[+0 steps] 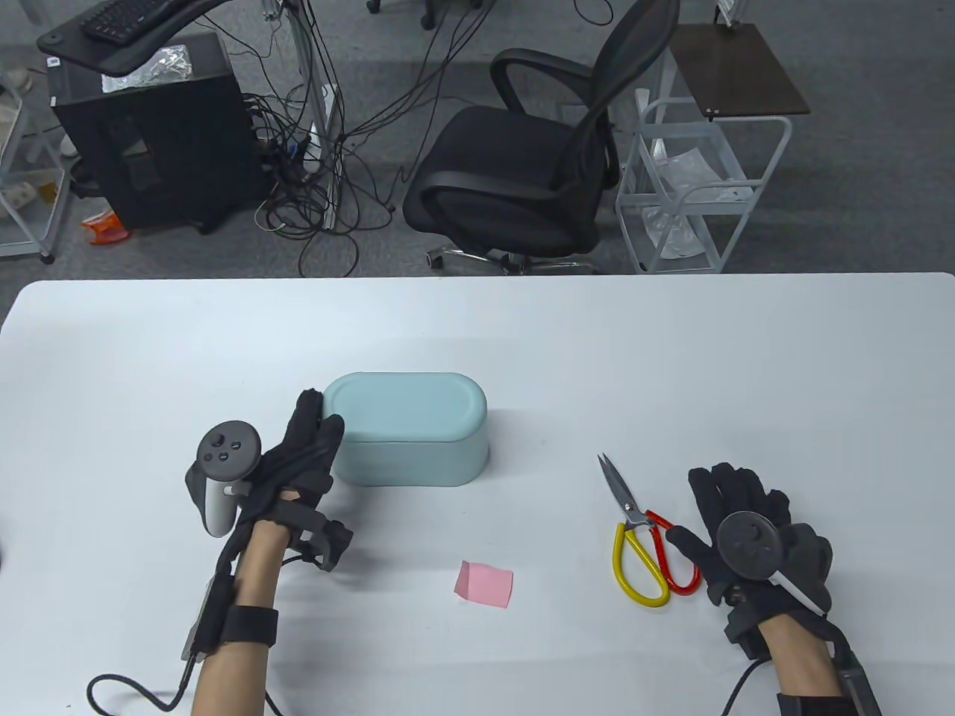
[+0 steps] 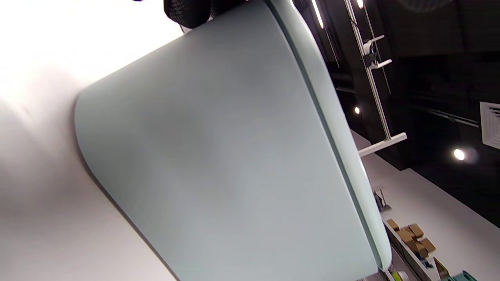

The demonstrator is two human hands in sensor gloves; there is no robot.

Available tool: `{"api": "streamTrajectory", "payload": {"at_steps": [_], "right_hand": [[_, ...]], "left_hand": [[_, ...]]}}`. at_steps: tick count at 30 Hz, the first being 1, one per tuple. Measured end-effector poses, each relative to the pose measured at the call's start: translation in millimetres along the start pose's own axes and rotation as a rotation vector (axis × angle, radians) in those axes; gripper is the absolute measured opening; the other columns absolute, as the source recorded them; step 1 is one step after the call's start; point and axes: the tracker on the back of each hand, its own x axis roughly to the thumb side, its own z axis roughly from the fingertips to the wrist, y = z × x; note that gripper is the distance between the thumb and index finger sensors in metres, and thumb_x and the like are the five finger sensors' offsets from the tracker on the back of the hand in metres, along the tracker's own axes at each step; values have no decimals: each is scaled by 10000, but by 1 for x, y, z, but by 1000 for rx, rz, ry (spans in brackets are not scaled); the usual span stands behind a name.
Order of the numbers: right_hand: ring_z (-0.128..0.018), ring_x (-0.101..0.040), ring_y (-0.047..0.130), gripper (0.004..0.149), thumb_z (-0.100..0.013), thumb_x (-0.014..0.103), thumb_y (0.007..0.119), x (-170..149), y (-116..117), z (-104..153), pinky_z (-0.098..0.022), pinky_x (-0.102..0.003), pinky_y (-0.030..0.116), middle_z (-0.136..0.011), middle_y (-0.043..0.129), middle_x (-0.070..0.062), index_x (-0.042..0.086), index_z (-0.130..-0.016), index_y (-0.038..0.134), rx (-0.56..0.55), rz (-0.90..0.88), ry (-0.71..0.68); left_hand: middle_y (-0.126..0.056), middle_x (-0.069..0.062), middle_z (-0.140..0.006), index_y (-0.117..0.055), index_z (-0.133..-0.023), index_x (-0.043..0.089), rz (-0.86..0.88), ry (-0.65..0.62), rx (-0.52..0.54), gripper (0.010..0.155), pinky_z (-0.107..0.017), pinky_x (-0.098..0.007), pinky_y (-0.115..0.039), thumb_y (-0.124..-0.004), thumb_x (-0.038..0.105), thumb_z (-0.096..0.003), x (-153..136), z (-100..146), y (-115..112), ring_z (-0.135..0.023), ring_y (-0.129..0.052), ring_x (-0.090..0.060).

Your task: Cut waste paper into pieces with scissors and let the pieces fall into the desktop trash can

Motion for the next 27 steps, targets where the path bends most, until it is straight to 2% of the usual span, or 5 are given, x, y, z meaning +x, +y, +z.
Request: {"api": "streamTrajectory", "payload": {"at_steps": [13,22,27], "right_hand": [[-1037,-475,456,834,-388,708,529,-1,-1,0,-710,-720,397,-1161,485,-160,249,-1076,423,-13,-9,0],[-1037,-474,455,834,-388,707,530,-2,-1,0,-710,-720,398,-1161,486,-160,248,-1076,425,-12,-11,10],[-1037,-476,455,835,-387,707,530,-2,-1,0,-710,-720,398,-1161,484,-161,248,-1076,424,-10,-12,11]], "left_hand": [[-336,-177,-1225,-249,-1144,156,-25,-47,-123,918,-759,-638,-433,-546,705,-472,23,-7,-46,-1099,-464,-468],[-344,-180,-1225,-259,-1145,155,-20,-72,-159,917,-755,-642,-444,-547,705,-471,29,-7,-58,-1097,-471,-470],[-323,-167,-1231,-255,-1147,149,-41,-82,-155,918,-758,-648,-391,-547,701,-474,33,-5,-58,-1108,-382,-477]]}}
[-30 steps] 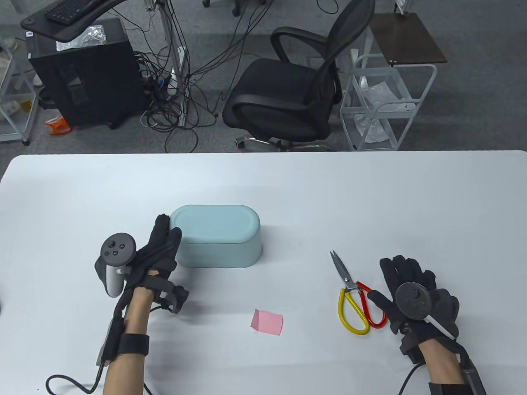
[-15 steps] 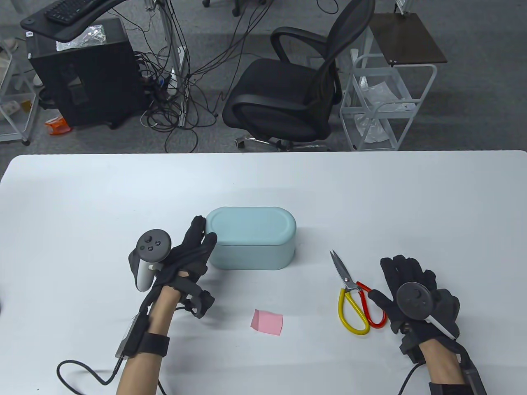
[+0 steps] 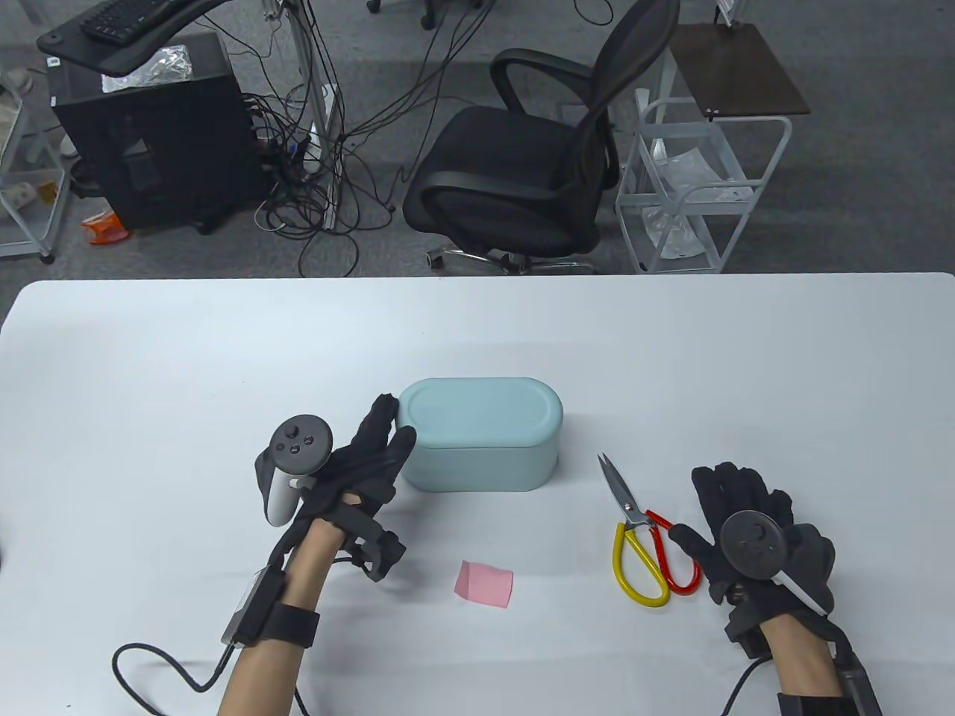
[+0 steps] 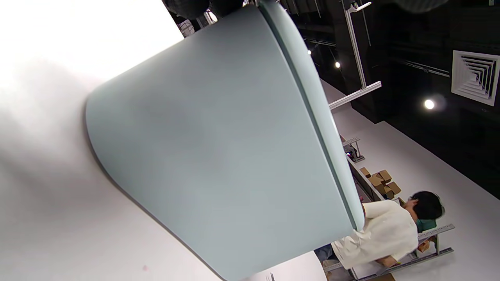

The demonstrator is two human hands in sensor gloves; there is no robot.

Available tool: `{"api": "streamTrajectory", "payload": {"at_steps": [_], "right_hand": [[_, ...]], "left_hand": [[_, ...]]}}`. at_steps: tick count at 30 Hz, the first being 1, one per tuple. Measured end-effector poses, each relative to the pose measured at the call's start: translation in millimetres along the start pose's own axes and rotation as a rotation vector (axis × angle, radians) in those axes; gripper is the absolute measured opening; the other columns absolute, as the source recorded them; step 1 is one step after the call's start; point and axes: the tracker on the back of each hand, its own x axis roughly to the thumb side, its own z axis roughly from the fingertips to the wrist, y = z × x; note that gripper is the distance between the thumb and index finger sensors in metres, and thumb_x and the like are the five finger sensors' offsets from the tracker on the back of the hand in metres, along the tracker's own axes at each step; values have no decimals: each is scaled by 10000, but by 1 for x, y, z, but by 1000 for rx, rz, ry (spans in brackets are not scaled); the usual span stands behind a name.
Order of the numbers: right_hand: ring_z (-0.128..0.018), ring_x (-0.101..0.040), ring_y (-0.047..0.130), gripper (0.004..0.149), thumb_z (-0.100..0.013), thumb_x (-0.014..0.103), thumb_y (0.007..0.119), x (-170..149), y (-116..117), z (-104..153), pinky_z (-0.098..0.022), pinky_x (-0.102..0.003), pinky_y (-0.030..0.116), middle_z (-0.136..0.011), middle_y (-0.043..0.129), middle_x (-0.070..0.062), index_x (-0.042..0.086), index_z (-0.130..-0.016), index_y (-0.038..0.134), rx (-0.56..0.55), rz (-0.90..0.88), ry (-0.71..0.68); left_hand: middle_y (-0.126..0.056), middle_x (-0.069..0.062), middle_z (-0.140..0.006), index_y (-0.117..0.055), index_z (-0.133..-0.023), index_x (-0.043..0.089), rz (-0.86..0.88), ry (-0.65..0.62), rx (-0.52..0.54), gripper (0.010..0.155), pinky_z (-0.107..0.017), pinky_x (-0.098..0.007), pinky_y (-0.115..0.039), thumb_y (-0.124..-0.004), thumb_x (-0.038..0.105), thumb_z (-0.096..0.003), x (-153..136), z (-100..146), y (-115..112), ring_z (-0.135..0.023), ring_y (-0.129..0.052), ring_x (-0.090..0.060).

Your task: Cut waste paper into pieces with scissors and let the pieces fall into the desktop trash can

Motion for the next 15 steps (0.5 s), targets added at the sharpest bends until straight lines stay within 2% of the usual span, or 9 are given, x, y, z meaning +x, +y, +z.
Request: {"api": "streamTrajectory", "payload": {"at_steps": [4,7,11,15], "right_hand": [[-1038,-473,456,834,-387,707,531,0,0,0,-710,-720,398,-1160,485,-163,248,-1075,424,-1,1,-3],[-1037,-473,456,834,-388,706,531,0,0,0,-709,-720,399,-1160,485,-162,247,-1076,423,0,3,-4],[-1037,-473,457,834,-388,707,531,0,0,0,-709,-720,399,-1160,486,-163,247,-1075,425,-5,2,-5],[-1036,-474,457,834,-389,706,532,0,0,0,-709,-719,400,-1159,489,-163,245,-1076,425,-5,3,-6]], "left_hand": [[-271,-170,-1231,-243,-1146,146,-167,-9,20,919,-761,-646,-323,-555,693,-476,18,5,-3,-1112,-275,-477],[-225,-172,-1229,-232,-1146,145,-382,-25,38,924,-763,-646,-283,-558,691,-477,38,9,-10,-1111,-218,-475],[-222,-157,-1234,-267,-1152,162,-742,-128,92,911,-767,-643,-269,-567,689,-471,69,15,-35,-1118,-211,-460],[-240,-129,-1243,-293,-1155,179,-874,-210,43,899,-776,-639,-263,-575,685,-467,86,15,-63,-1131,-218,-438]]}}
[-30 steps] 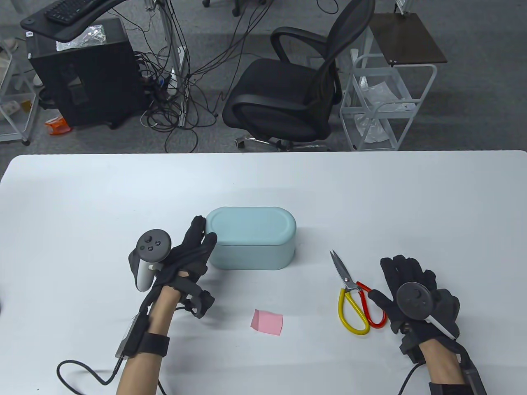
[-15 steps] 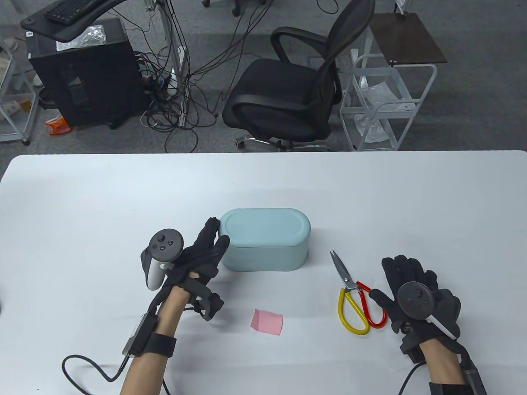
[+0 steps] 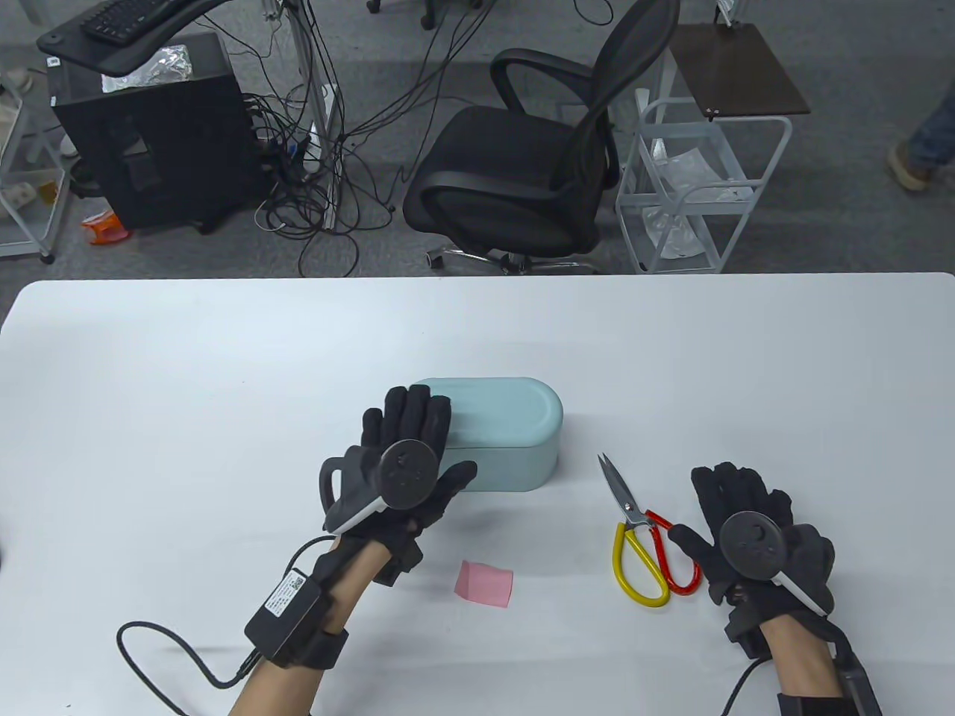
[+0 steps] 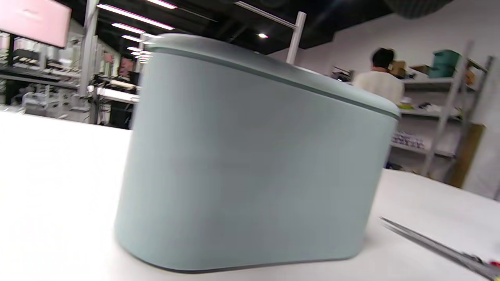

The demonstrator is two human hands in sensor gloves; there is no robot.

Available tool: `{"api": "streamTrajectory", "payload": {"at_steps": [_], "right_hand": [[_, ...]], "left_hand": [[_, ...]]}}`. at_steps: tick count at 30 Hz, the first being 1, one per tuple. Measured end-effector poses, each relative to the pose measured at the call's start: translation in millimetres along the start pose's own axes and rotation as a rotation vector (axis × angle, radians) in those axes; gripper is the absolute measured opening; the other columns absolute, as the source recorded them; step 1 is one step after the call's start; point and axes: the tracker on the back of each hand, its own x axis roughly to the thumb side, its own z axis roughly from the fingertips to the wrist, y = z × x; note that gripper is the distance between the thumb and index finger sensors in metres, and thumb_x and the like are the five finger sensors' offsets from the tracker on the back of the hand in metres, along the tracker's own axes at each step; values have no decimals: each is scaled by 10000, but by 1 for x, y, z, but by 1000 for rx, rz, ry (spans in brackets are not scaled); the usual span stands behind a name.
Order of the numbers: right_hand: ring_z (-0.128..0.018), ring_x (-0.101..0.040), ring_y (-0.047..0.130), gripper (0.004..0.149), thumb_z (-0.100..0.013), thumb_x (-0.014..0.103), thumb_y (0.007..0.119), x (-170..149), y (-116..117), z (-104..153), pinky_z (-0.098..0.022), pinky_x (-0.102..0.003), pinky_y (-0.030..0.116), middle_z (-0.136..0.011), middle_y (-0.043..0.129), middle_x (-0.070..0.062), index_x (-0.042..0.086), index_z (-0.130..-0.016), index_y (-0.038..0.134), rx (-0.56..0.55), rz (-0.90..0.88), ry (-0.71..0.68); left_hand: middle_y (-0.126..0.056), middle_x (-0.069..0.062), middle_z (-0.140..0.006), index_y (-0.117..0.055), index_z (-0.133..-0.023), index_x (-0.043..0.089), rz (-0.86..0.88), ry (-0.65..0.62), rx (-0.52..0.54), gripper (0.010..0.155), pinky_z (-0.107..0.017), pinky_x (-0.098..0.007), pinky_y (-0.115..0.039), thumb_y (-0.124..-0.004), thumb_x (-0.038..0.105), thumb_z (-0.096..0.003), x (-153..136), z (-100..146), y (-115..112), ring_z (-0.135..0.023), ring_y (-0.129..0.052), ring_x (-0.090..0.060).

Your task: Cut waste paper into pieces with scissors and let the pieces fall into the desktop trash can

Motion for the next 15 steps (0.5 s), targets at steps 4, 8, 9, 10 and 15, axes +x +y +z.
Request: {"api": "streamTrajectory", "payload": {"at_steps": [4,8,9,10,15], "right_hand": [[-1037,-473,458,834,-389,706,533,0,0,0,-708,-720,401,-1160,487,-163,246,-1076,424,-2,-1,-3],[-1036,-474,460,834,-390,705,534,1,0,0,-709,-719,402,-1159,490,-162,244,-1076,424,-1,1,-7],[-1037,-474,459,834,-389,705,535,1,0,0,-709,-720,402,-1160,488,-161,246,-1076,425,-1,1,-7],[-1036,-474,459,833,-389,706,534,1,0,0,-709,-719,402,-1159,490,-162,246,-1075,426,0,1,-7],[-1037,-472,459,833,-390,705,535,1,0,0,-709,-719,401,-1159,489,-164,246,-1076,424,2,3,-7]], "left_hand": [[-269,-114,-1248,-321,-1157,189,-15,-50,-26,886,-780,-632,-266,-581,680,-467,18,-5,-11,-1139,-236,-420],[-291,-103,-1250,-327,-1157,193,-69,-62,-41,884,-783,-624,-269,-576,684,-465,25,-8,-23,-1144,-255,-403],[-301,-103,-1251,-331,-1157,194,-82,-66,-47,882,-782,-623,-269,-575,683,-465,26,-9,-26,-1145,-263,-399],[-305,-98,-1252,-330,-1157,197,-89,-68,-53,883,-781,-623,-270,-572,687,-463,27,-9,-29,-1146,-269,-398],[-316,-99,-1251,-336,-1155,202,-122,-72,-30,879,-781,-622,-278,-569,689,-462,27,-8,-36,-1149,-314,-390]]}}
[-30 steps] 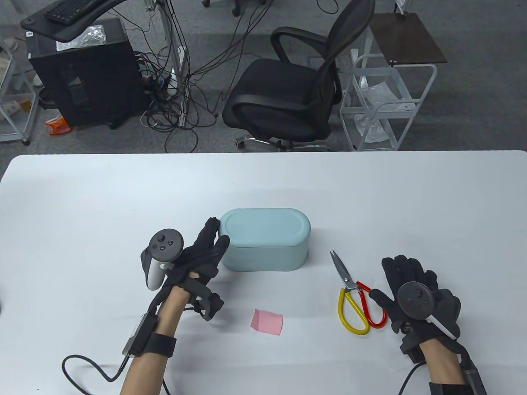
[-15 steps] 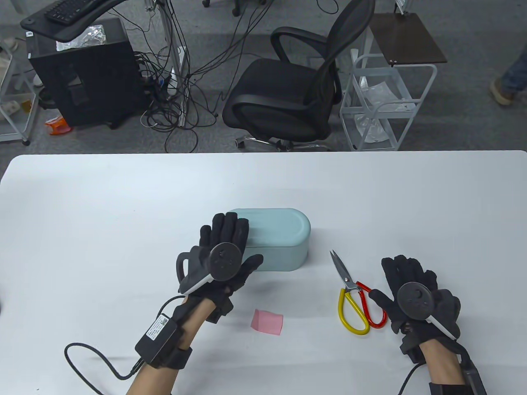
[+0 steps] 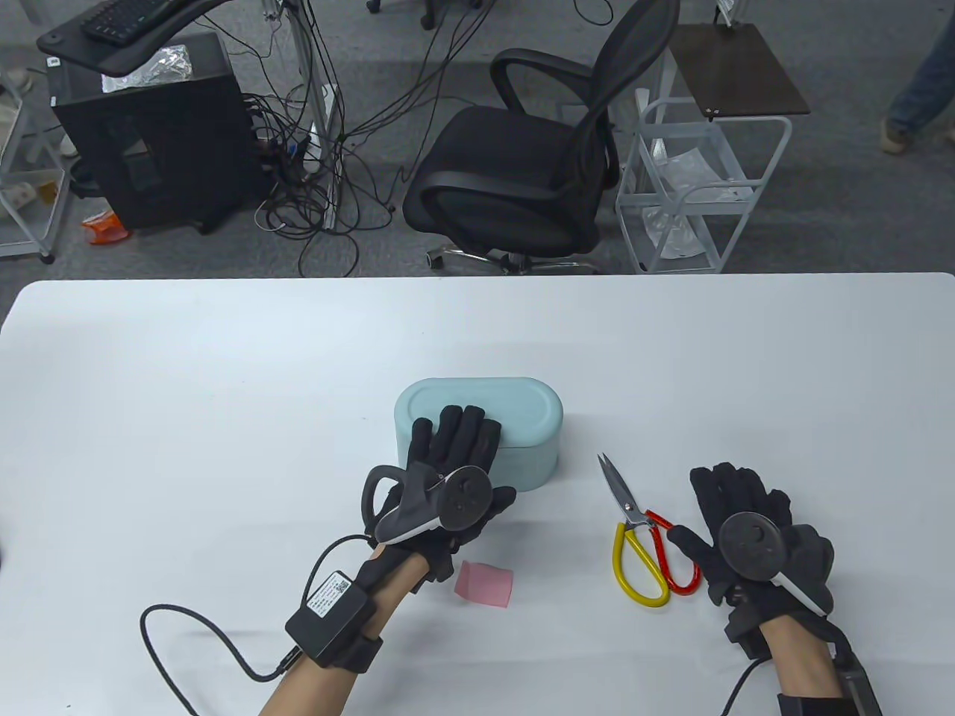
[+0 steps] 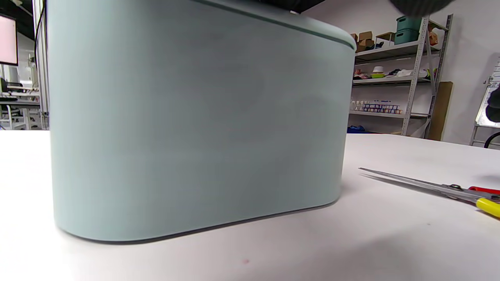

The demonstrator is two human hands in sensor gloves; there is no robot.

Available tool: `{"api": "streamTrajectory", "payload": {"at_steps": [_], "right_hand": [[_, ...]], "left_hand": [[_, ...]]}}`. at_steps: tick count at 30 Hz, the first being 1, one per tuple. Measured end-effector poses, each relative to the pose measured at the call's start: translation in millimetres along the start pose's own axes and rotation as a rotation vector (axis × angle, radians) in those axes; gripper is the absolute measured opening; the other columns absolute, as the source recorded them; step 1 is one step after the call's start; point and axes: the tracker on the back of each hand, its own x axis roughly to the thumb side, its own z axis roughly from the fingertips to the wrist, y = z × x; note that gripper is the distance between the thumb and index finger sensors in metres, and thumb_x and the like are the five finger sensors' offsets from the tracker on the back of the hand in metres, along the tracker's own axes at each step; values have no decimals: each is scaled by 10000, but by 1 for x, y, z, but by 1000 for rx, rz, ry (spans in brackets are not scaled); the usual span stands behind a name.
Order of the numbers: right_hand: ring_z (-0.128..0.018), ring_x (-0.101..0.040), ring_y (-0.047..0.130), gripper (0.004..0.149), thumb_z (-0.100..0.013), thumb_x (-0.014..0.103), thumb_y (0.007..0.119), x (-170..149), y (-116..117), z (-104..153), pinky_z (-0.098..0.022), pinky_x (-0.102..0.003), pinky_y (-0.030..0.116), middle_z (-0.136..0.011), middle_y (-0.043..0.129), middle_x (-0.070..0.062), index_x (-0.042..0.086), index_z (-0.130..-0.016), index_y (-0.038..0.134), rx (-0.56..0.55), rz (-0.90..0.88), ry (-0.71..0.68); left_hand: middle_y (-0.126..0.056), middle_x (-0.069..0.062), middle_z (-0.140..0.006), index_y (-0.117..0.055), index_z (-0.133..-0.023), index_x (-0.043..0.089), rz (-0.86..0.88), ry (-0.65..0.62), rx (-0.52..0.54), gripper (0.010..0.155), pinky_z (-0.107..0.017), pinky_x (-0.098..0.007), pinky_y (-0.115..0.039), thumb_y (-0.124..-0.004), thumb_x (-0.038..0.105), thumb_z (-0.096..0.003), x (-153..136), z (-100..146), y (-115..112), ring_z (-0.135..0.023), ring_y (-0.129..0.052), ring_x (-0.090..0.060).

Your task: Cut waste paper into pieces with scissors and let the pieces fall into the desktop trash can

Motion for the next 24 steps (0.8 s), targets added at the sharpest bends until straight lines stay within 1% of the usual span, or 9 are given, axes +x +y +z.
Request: {"api": "streamTrajectory", "payload": {"at_steps": [1,2,3,8,14,18,21,22,24], "right_hand": [[-1037,-472,460,833,-389,706,535,0,0,0,-709,-719,402,-1159,490,-162,247,-1075,424,1,0,0],[-1037,-472,461,834,-389,706,535,0,0,0,-709,-719,402,-1158,491,-163,246,-1075,425,2,1,0],[-1037,-473,459,833,-390,705,535,0,0,0,-709,-719,402,-1159,490,-162,245,-1075,425,4,2,0],[-1037,-472,460,834,-389,705,536,1,1,0,-708,-720,402,-1158,490,-163,245,-1076,424,6,5,1],[-1037,-472,460,834,-389,704,537,1,1,0,-709,-720,401,-1158,489,-164,245,-1076,425,16,7,6],[-1036,-473,461,833,-390,704,538,1,1,-1,-709,-720,401,-1158,489,-163,245,-1075,424,19,7,5],[-1037,-472,462,834,-390,704,538,1,1,-1,-708,-720,402,-1158,490,-165,244,-1076,423,19,4,7],[-1037,-471,462,834,-390,704,538,1,0,0,-709,-719,402,-1158,489,-165,244,-1076,423,18,3,7],[-1035,-472,464,834,-390,703,540,1,0,-1,-709,-719,402,-1158,489,-166,243,-1076,423,16,1,7]], "left_hand": [[-310,-70,-1253,-330,-1155,203,-9,-1,0,881,-781,-624,-275,-572,688,-461,0,1,-1,-1150,-310,-386],[-313,-69,-1254,-333,-1155,205,-20,-4,6,881,-780,-626,-277,-574,688,-459,0,1,-1,-1150,-313,-388],[-317,-95,-1251,-336,-1155,203,-29,-5,13,881,-780,-627,-283,-573,689,-459,1,1,-2,-1150,-321,-387],[-331,-96,-1248,-350,-1151,194,-50,-9,47,888,-777,-634,-302,-588,686,-452,3,2,-7,-1147,-337,-395],[-356,-96,-1246,-367,-1150,197,-53,-13,54,885,-776,-638,-314,-591,688,-450,2,2,-6,-1146,-364,-391],[-395,-90,-1248,-398,-1151,204,-75,-6,27,875,-775,-645,-309,-592,692,-451,3,0,1,-1150,-406,-382],[-425,-62,-1251,-428,-1151,215,-40,7,-4,859,-776,-651,-293,-596,686,-453,2,-3,10,-1153,-433,-372],[-401,-61,-1255,-403,-1154,220,-23,15,-15,860,-776,-652,-284,-594,686,-456,1,-3,13,-1157,-412,-368],[-416,-54,-1256,-409,-1155,228,-17,17,-23,856,-777,-654,-274,-594,686,-455,0,-5,17,-1158,-421,-366]]}}
